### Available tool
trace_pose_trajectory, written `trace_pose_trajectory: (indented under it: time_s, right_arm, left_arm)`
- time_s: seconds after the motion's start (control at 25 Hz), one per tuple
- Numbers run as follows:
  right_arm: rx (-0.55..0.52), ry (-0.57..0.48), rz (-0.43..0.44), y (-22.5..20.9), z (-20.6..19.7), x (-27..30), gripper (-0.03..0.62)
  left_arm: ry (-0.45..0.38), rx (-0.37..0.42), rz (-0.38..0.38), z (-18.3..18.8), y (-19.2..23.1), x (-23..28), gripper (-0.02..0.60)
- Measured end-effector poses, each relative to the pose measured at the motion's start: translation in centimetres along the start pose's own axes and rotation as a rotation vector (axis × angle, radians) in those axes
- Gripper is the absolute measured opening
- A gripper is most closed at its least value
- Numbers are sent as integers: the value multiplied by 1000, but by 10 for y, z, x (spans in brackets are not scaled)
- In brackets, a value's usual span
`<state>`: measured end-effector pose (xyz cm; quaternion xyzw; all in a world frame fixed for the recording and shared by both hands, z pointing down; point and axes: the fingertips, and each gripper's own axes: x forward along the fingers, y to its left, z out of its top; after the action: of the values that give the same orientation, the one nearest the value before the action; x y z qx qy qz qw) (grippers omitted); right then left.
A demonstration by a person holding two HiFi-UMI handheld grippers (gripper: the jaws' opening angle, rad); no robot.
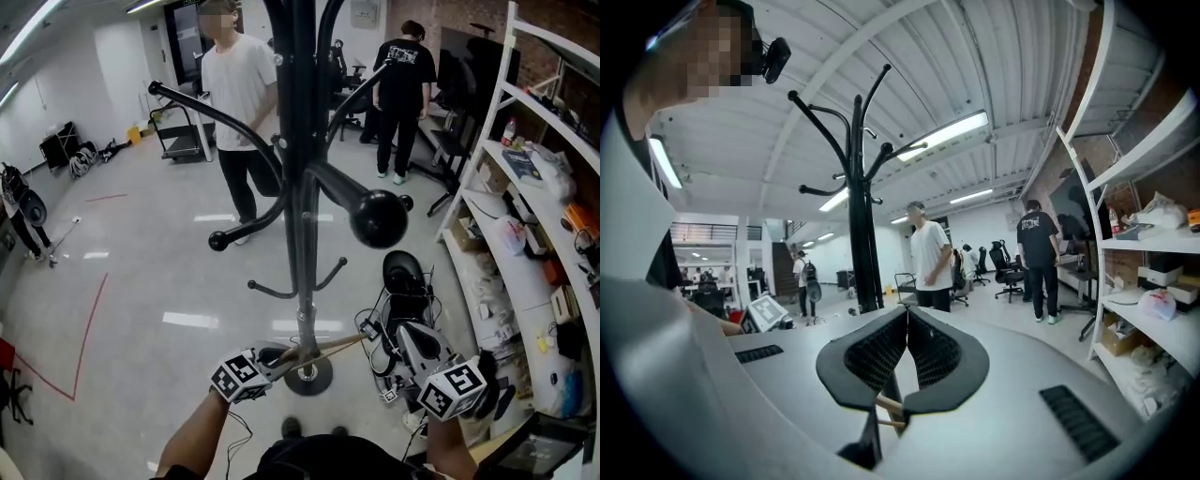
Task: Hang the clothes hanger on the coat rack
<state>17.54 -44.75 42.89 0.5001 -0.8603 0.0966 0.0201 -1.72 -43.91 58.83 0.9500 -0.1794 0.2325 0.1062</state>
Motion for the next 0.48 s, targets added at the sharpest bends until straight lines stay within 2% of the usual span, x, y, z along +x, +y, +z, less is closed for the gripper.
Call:
trace_pose_trajectory:
  time_s: [0.48]
  right_arm:
    - [5,48,-39,-5,-12,10,6]
  left_arm:
    - [59,-12,-44,-20,20,40,52]
